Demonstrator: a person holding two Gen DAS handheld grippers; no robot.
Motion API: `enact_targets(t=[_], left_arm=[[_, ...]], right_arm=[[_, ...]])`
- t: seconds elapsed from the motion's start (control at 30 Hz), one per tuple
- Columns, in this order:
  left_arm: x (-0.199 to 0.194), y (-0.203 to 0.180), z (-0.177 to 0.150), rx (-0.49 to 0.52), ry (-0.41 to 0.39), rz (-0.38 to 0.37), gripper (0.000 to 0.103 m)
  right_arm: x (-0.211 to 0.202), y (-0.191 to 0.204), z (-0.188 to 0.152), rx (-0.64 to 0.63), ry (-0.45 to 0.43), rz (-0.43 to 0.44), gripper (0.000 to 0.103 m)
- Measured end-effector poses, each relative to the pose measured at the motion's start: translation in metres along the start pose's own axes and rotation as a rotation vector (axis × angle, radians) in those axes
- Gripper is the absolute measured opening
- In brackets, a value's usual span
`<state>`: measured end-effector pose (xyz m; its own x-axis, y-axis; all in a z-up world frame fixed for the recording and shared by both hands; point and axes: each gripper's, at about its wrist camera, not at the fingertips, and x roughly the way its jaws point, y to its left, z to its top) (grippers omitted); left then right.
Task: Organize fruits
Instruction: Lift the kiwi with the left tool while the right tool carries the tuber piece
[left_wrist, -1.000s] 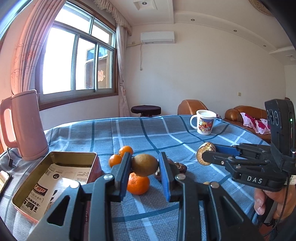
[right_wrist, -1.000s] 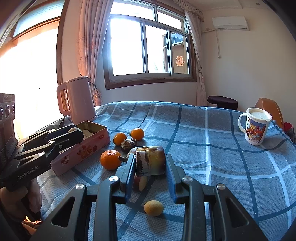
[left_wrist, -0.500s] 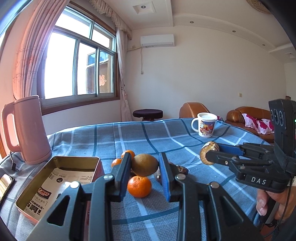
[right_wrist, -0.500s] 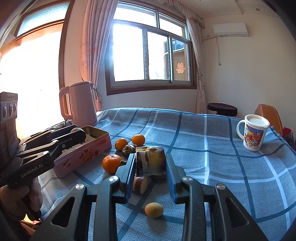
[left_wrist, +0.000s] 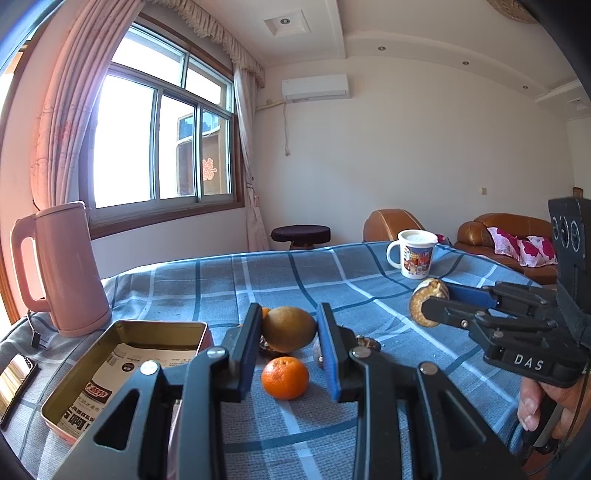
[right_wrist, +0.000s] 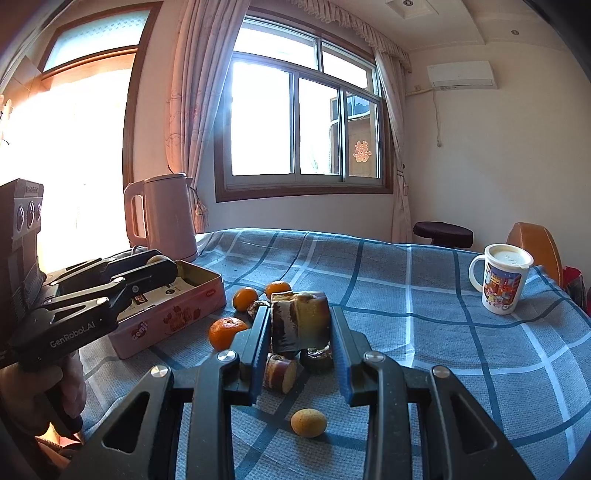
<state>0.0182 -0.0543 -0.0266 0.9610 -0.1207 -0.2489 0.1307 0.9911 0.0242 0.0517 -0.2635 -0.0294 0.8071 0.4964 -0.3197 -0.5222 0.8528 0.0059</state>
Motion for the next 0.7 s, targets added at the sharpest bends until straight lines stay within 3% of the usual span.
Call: enact_targets(t=[0.7], left_arm=[[-0.0049, 0.0048, 0.0030, 0.007, -0.016, 0.034, 0.032]], right_arm=[[-0.0066, 0.0053, 0.0021, -0.014, -0.068, -0.044, 0.033]])
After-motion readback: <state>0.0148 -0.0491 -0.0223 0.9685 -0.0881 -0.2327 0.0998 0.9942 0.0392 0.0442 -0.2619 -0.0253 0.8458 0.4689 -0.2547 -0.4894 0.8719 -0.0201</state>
